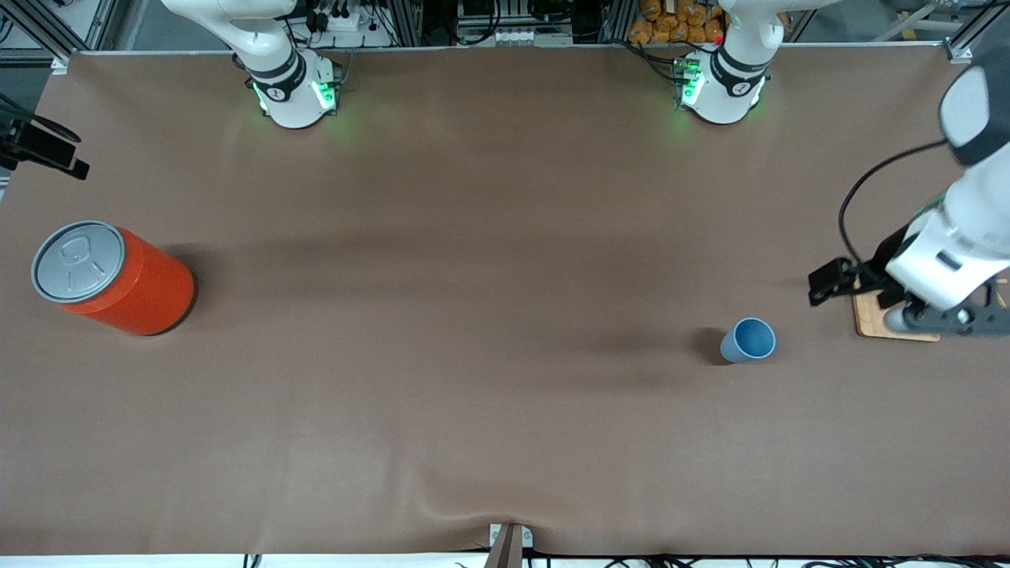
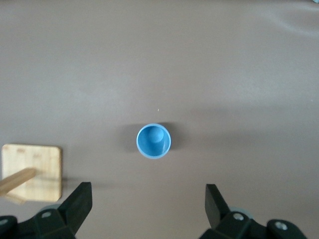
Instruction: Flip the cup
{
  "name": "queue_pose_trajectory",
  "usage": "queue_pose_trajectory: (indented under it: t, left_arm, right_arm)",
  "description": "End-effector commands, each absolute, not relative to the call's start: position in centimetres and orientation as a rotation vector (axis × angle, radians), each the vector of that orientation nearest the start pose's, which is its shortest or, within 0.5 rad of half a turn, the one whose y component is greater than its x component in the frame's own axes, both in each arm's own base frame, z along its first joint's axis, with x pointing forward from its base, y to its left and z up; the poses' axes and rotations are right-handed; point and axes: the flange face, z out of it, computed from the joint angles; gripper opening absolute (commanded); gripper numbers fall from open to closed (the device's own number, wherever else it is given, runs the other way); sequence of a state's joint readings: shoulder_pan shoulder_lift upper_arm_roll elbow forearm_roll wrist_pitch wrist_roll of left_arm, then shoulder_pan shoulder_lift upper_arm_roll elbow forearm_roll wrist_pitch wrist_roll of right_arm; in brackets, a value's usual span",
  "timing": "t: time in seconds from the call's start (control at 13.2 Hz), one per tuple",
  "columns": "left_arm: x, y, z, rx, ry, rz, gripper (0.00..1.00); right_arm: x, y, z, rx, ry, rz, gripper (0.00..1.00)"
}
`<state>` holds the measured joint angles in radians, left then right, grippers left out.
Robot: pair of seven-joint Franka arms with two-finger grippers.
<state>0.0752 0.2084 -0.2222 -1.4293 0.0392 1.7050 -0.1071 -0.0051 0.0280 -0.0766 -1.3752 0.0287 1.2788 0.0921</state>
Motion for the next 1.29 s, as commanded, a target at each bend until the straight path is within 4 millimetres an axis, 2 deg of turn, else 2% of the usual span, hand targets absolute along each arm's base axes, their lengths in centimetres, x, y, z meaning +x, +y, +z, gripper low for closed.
queue_pose_trajectory:
  t: [0.0, 0.08, 0.3, 0.84, 0.91, 1.06, 1.22]
  left_arm:
    - [58.8, -8.3, 62.8, -3.127, -0.021, -0.125, 1.0]
    - [56.9, -9.5, 64.3, -3.111, -0.041, -0.152, 1.0]
    - [53.9, -9.4, 64.6, -3.087, -0.055, -0.14, 1.0]
    - [53.8, -7.6, 64.7, -3.079, -0.102, -0.101, 1.0]
    - [53.8, -7.2, 65.2, -3.079, -0.112, -0.115, 1.0]
    - [53.7, -6.3, 65.4, -3.084, -0.144, -0.103, 1.0]
    - [53.9, -4.5, 65.9, -3.083, -0.187, -0.111, 1.0]
  right_arm:
    - [52.5, -3.7, 68.1, -3.082, 0.282, 0.184, 1.0]
    - [52.5, -3.7, 68.1, -3.082, 0.282, 0.186, 1.0]
    - [52.5, -3.6, 68.1, -3.082, 0.277, 0.191, 1.0]
    - [52.5, -3.5, 68.1, -3.082, 0.274, 0.193, 1.0]
    - [52.5, -3.5, 68.1, -3.082, 0.274, 0.193, 1.0]
    - [52.4, -3.5, 68.1, -3.082, 0.274, 0.196, 1.0]
    - [52.4, -3.5, 68.1, -3.082, 0.274, 0.196, 1.0]
